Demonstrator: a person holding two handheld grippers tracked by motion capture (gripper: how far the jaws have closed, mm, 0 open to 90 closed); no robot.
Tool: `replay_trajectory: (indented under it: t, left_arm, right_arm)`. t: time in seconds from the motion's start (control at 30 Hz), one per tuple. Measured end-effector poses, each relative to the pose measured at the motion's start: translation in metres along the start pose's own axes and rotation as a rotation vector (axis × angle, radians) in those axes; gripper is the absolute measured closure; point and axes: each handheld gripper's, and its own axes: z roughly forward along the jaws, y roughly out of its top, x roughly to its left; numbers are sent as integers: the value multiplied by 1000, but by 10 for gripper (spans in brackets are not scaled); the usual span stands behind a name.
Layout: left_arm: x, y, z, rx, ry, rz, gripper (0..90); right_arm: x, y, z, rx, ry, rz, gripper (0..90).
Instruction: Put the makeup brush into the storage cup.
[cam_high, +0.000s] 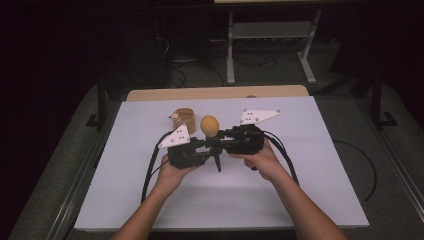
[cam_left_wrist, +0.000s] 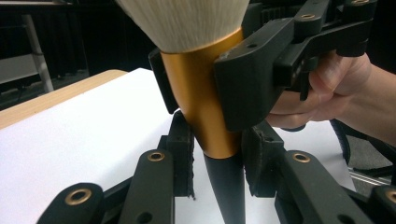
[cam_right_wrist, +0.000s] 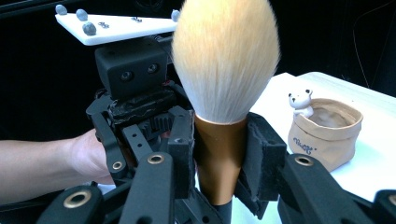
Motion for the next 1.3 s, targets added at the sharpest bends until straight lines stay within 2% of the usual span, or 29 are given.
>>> replay_trajectory:
  t: [0.2,0.3,0.8,0.9,0.97,1.1,1.3]
  left_arm:
    - [0,0,0,1,2,-4,680]
    - [0,0,0,-6,2,-18,687]
    - [1,0,-1,17,10,-44,711]
    - [2,-1,-1,26,15,-41,712]
    - [2,-1,-1,39,14,-27,713]
    - [2,-1,-1,32,22,-38,713]
    - [5,-1,-4,33,38,-39,713]
  right_arm:
    - [0,0,0,0,0,2,657]
    - [1,0,0,1,-3,-3,657]
    - [1,-1,1,14,-17,-31,656]
    - [2,0,1,20,-31,-50,619]
    - [1,0,0,11,-42,-47,569]
    - [0,0,-1,15,-52,-50,447]
    - [-4,1,-6,7,-70,-19,285]
